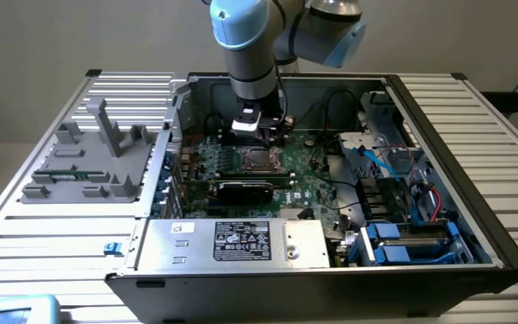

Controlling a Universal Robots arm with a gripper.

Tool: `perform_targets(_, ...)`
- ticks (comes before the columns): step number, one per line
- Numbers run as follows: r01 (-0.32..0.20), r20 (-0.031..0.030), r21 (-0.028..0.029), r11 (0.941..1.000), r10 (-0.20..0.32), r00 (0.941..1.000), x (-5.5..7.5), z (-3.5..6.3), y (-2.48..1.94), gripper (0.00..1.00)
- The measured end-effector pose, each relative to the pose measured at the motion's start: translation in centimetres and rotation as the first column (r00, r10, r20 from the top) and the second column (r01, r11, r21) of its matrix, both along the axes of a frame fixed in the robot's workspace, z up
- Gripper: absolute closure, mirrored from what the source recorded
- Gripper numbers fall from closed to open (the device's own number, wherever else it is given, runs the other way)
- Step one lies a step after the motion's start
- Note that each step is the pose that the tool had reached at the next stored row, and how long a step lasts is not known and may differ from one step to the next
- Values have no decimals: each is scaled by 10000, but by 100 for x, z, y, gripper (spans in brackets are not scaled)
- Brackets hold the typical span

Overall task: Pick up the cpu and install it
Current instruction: 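Install the first cpu locking lever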

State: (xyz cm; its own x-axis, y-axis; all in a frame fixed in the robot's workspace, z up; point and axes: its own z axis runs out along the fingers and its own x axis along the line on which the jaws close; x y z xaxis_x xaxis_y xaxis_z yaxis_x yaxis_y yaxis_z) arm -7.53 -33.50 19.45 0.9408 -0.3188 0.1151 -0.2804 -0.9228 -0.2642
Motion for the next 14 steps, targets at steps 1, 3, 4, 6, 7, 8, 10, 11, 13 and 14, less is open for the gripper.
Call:
perform_targets(1,-1,-1,1,10000,1,10000,2,0,-1,89)
perform_targets(3,-5,-1,1,10000,5,10000,5,1,-1,89)
perform_targets(4,-9,1,4,10000,9,10000,6,1,-2,89)
perform_targets(6,-22,0,12,10000,22,10000,10,1,-2,89)
perform_targets(7,-26,0,12,10000,26,10000,11,1,-3,89)
perform_targets(8,-30,-1,18,10000,30,10000,12,1,-2,89)
perform_targets(10,-33,0,27,10000,33,10000,12,-2,-3,89)
perform_targets(11,-34,-1,26,10000,34,10000,12,-3,-3,89)
perform_targets(13,-37,-2,35,10000,37,10000,13,-5,-3,89)
perform_targets(14,-37,-1,41,10000,37,10000,13,-6,-3,89)
